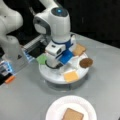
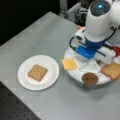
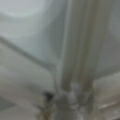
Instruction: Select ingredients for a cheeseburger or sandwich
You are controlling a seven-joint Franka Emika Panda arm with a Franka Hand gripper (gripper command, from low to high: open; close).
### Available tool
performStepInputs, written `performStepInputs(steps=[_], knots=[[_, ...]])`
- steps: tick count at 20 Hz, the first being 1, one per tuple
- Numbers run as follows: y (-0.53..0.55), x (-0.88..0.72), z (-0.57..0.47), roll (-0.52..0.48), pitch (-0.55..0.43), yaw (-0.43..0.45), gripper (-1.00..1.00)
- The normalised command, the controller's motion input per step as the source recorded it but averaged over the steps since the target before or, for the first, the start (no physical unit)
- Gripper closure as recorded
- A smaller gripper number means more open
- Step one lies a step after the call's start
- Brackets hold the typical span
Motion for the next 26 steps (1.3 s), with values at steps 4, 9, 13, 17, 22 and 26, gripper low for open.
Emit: performStepInputs(steps=[4,9,13,17,22,26], knots=[[0.07,-0.13,-0.18,-0.01,-0.136,0.092,-1.0],[0.04,-0.17,-0.16,0.017,-0.107,0.171,-1.0],[0.03,-0.21,-0.16,0.048,-0.097,0.214,-1.0],[0.03,-0.21,-0.16,0.08,-0.102,0.227,-1.0],[0.02,-0.2,-0.17,0.105,-0.117,0.263,-1.0],[0.0,-0.21,-0.18,0.103,-0.111,0.203,-1.0]])
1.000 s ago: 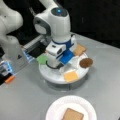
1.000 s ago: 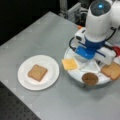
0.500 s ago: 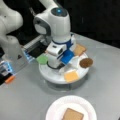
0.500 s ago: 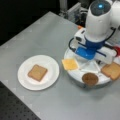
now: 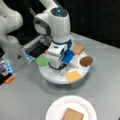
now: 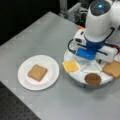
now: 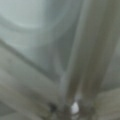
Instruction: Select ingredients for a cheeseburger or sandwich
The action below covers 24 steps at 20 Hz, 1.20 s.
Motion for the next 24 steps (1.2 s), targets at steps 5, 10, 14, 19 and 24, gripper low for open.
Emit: performStepInputs(steps=[5,10,14,19,24], knots=[[0.0,-0.22,-0.18,0.084,-0.093,0.156,-1.0],[0.01,-0.21,-0.13,0.079,-0.062,0.216,-1.0],[0.0,-0.18,-0.09,0.102,-0.053,0.284,-1.0],[-0.01,-0.17,-0.06,0.112,-0.021,0.22,-1.0],[0.01,-0.12,-0.03,0.107,-0.003,0.154,-1.0]])
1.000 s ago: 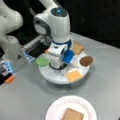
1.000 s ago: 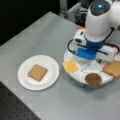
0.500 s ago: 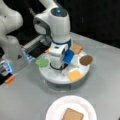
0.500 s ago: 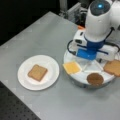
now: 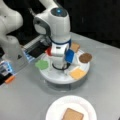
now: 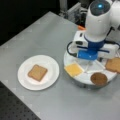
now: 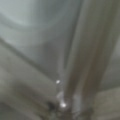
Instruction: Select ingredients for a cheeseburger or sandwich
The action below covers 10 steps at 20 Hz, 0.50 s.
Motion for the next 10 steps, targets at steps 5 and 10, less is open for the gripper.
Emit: performStepInputs(steps=[5,10], knots=[[0.03,-0.06,-0.02,0.105,-0.013,0.167,-1.0],[0.02,-0.03,-0.02,0.121,-0.013,0.191,-1.0]])
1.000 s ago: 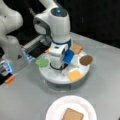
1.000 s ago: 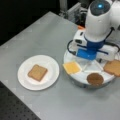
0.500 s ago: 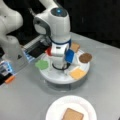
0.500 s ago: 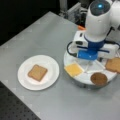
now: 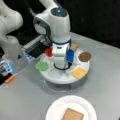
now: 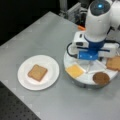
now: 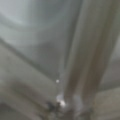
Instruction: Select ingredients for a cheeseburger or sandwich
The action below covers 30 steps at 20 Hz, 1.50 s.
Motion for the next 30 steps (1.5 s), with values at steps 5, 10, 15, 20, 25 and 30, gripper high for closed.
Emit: performStepInputs(steps=[5,10,15,20,25,30], knots=[[0.0,-0.01,-0.02,0.134,-0.002,0.13,-1.0],[-0.02,0.0,-0.02,0.14,-0.01,0.104,-1.0],[-0.06,0.02,-0.02,0.136,0.003,0.202,-1.0],[-0.14,0.05,0.01,0.165,0.049,0.269,-1.0],[-0.16,0.06,0.01,0.176,0.072,0.204,-1.0],[-0.16,0.06,0.02,0.148,0.062,0.101,-1.0]])
